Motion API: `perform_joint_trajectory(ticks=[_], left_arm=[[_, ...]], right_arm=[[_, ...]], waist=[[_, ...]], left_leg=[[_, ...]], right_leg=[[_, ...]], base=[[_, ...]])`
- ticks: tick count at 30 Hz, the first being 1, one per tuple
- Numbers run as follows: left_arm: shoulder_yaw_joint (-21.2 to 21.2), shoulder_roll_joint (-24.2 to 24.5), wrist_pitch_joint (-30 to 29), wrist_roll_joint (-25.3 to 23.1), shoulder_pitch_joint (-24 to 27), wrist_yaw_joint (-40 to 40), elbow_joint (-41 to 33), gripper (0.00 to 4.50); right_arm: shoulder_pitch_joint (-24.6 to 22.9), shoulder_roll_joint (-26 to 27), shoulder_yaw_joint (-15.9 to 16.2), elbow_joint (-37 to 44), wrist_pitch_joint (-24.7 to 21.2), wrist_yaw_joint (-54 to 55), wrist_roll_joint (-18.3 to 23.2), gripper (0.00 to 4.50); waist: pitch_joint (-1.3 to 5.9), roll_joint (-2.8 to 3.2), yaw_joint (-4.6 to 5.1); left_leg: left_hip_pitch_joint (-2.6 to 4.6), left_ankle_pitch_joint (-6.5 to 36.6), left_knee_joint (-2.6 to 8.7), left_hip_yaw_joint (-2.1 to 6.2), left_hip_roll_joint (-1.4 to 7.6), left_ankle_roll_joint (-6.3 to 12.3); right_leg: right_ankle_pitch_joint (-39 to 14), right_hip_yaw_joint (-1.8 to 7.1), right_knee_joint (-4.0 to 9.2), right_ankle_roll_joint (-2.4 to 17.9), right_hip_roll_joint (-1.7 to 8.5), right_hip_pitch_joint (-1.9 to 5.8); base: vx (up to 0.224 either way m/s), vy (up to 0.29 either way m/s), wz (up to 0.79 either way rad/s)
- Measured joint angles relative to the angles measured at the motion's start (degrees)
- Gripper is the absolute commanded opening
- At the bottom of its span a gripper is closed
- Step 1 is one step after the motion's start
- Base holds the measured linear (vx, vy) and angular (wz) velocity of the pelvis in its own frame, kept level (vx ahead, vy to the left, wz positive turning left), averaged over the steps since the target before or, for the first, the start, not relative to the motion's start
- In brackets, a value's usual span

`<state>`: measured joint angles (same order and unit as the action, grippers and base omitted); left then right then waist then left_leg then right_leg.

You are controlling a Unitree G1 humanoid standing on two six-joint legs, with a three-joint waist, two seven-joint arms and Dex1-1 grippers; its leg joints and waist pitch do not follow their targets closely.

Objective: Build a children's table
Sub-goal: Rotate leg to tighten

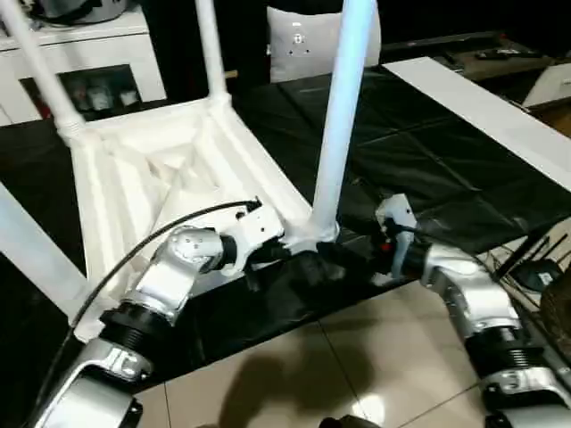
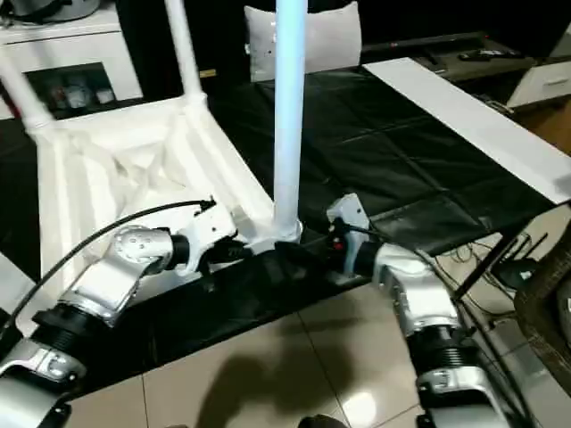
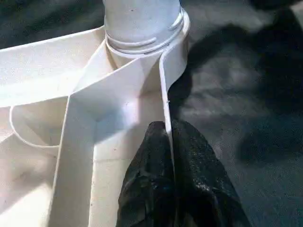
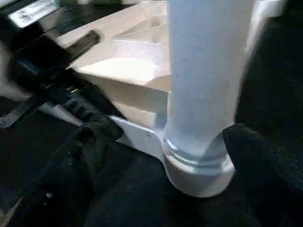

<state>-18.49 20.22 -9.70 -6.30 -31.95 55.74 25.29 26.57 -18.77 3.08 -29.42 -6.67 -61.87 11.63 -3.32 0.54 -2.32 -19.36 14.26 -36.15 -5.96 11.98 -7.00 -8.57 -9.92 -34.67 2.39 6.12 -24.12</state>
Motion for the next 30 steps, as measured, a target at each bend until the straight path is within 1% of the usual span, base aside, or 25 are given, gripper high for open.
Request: perform_joint_trajectory(ticks=[3, 5, 6, 7, 9, 12, 14, 15, 19, 20, 21, 22, 25, 27, 30], left_arm=[[-1.2, 3.3, 5.2, 0.8, 0.0, 6.2, 1.0, 0.0], [-1.7, 4.6, 7.7, 1.0, 0.0, 8.9, 1.5, 0.0], [-2.1, 5.3, 9.5, 1.0, -0.2, 10.5, 2.1, 0.0], [-2.4, 5.6, 10.6, 1.0, -0.4, 11.5, 2.4, 0.0], [-3.4, 6.3, 13.3, 1.1, -1.1, 14.8, 3.5, 0.0], [-4.7, 6.3, 15.2, 1.4, -1.8, 17.9, 3.9, 0.0], [-5.4, 6.2, 16.2, 1.8, -2.0, 19.6, 4.0, 0.0], [-5.7, 6.1, 16.7, 2.0, -2.4, 20.4, 4.4, 0.0], [-6.1, 5.8, 18.2, 2.1, -3.1, 21.6, 5.6, 0.0], [-6.1, 5.7, 18.6, 2.1, -3.3, 21.6, 6.1, 0.0], [-6.1, 5.5, 18.8, 2.1, -3.6, 21.7, 6.6, 0.0], [-6.1, 5.5, 18.9, 2.1, -3.6, 21.7, 6.8, 0.0], [-6.1, 5.3, 19.6, 2.1, -3.7, 21.7, 7.2, 0.0], [-6.1, 5.3, 19.7, 2.1, -3.7, 21.8, 7.2, 0.0], [-6.0, 5.2, 19.7, 2.4, -3.7, 22.2, 7.4, 0.0]], right_arm=[[0.3, -3.6, 0.7, 0.0, 0.4, -5.6, 0.3, 4.36], [0.7, -4.7, 0.9, 0.0, 0.5, -8.0, 0.8, 4.36], [1.1, -5.0, 1.5, 0.0, 0.5, -9.8, 1.2, 4.11], [1.5, -5.2, 2.1, 0.0, 0.5, -11.0, 1.2, 4.03], [2.4, -6.0, 3.3, 0.0, 0.5, -14.6, 1.3, 3.9], [2.7, -6.4, 4.4, 0.0, -0.6, -17.5, 1.3, 3.59], [2.7, -6.2, 5.4, 0.0, -1.0, -19.1, 1.4, 3.45], [2.8, -6.1, 6.0, -0.1, -1.6, -20.0, 1.5, 3.21], [3.0, -5.9, 7.0, -0.8, -2.3, -21.7, 1.7, 3.06], [3.0, -5.9, 7.3, -1.1, -2.3, -22.0, 1.7, 2.94], [3.0, -5.8, 7.8, -1.2, -2.4, -22.4, 1.7, 2.71], [3.0, -5.8, 8.0, -1.2, -2.6, -22.5, 1.7, 2.67], [3.4, -5.8, 7.9, -1.2, -3.1, -22.5, 1.7, 2.56], [3.4, -5.9, 8.0, -1.2, -3.4, -22.7, 1.7, 2.26], [3.4, -6.0, 7.9, -1.0, -4.1, -22.8, 1.7, 2.17]], waist=[[0.02, -0.03, -0.79], [0.03, -0.06, -1.18], [0.04, -0.07, -1.32], [0.05, -0.08, -1.37], [0.08, -0.13, -1.65], [0.23, -0.39, -2.17], [0.25, -0.43, -2.59], [0.25, -0.43, -2.79], [0.25, -0.42, -2.85], [0.25, -0.42, -2.86], [0.25, -0.42, -2.86], [0.25, -0.42, -2.85], [0.25, -0.43, -2.9], [0.25, -0.43, -2.93], [0.26, -0.44, -2.96]], left_leg=[[0.04, 0.0, 0.01, -0.05, 0.01, 0.0], [0.1, 0.0, 0.02, -0.08, 0.02, 0.0], [0.13, 0.0, 0.02, -0.14, 0.03, 0.0], [0.16, 0.0, 0.03, -0.21, 0.03, 0.0], [0.21, 0.0, 0.1, -0.49, 0.1, 0.06], [0.31, -0.1, 0.31, -0.89, 0.13, 0.17], [0.3, -0.1, 0.31, -0.94, 0.09, 0.21], [0.29, -0.1, 0.31, -0.95, 0.06, 0.25], [0.28, -0.1, 0.35, -0.96, 0.05, 0.27], [0.29, -0.1, 0.35, -0.96, 0.05, 0.27], [0.29, -0.1, 0.35, -0.96, 0.06, 0.25], [0.3, -0.1, 0.34, -0.96, 0.06, 0.25], [0.3, -0.1, 0.34, -0.96, 0.07, 0.19], [0.29, -0.1, 0.35, -0.96, 0.08, 0.18], [0.28, -0.1, 0.36, -0.96, 0.09, 0.19]], right_leg=[[0.0, 0.03, 0.01, 0.0, 0.0, 0.06], [0.0, 0.07, 0.02, -0.1, 0.0, 0.13], [-0.1, 0.15, 0.02, -0.1, 0.0, 0.16], [-0.1, 0.2, 0.02, -0.1, 0.0, 0.17], [-0.1, 0.58, -0.01, -0.2, 0.0, 0.21], [-0.2, 1.27, -0.14, -0.3, 0.0, 0.2], [-0.2, 1.39, -0.16, -0.3, 0.03, 0.19], [-0.2, 1.41, -0.21, -0.3, 0.06, 0.17], [-0.3, 1.4, -0.27, -0.3, 0.08, 0.14], [-0.3, 1.4, -0.28, -0.3, 0.08, 0.15], [-0.3, 1.39, -0.28, -0.3, 0.08, 0.15], [-0.3, 1.39, -0.29, -0.3, 0.08, 0.15], [-0.3, 1.4, -0.29, -0.3, 0.08, 0.19], [-0.3, 1.4, -0.29, -0.3, 0.08, 0.2], [-0.3, 1.4, -0.29, -0.4, 0.08, 0.2]], base=[[0.0, 0.0, 0.0], [0.0, 0.0, 0.0], [0.0, 0.0, 0.0], [0.0, 0.0, 0.0], [0.0, 0.0, 0.0], [0.0, 0.0, 0.0], [0.0, 0.0, 0.0], [0.0, 0.0, 0.0], [0.0, 0.0, 0.0], [0.0, 0.0, 0.0], [0.0, 0.0, 0.0], [0.0, 0.0, 0.0], [0.0, 0.0, 0.0], [0.0, 0.0, 0.0], [0.0, 0.0, 0.0]])
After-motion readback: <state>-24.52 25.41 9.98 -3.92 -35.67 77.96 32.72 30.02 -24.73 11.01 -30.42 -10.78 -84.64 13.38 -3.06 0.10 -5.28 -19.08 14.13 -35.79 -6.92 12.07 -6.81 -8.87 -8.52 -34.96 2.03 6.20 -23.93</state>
